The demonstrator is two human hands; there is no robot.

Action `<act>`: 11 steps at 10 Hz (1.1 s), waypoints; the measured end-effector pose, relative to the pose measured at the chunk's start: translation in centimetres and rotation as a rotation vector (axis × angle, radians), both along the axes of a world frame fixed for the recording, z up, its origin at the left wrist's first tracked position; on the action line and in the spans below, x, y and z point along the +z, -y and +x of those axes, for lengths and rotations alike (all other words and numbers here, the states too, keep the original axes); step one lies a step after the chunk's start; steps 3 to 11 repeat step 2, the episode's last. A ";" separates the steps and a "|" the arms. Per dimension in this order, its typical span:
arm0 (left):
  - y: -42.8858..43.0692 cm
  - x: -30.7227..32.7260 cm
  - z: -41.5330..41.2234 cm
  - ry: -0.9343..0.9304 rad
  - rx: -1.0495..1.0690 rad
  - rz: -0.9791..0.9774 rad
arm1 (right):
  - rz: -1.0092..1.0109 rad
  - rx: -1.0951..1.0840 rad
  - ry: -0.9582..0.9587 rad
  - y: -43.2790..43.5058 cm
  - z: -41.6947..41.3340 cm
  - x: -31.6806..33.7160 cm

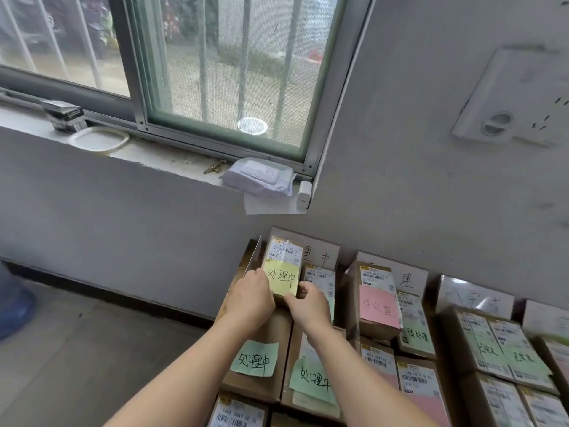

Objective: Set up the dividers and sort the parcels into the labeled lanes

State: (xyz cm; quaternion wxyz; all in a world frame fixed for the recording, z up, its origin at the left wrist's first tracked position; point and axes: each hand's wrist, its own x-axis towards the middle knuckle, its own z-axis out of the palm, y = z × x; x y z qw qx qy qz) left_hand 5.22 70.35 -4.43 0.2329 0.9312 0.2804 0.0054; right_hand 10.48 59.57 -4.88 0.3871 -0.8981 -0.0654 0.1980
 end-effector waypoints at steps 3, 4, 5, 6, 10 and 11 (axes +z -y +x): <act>0.9 1.2 -1.0 0.004 -0.042 0.089 | -0.112 0.115 0.119 1.9 -1.1 1.8; 0.9 1.2 -1.0 0.004 -0.042 0.089 | -0.112 0.115 0.119 1.9 -1.1 1.8; 0.9 1.2 -1.0 0.004 -0.042 0.089 | -0.112 0.115 0.119 1.9 -1.1 1.8; 0.9 1.2 -1.0 0.004 -0.042 0.089 | -0.112 0.115 0.119 1.9 -1.1 1.8; 0.9 1.2 -1.0 0.004 -0.042 0.089 | -0.112 0.115 0.119 1.9 -1.1 1.8; 0.9 1.2 -1.0 0.004 -0.042 0.089 | -0.112 0.115 0.119 1.9 -1.1 1.8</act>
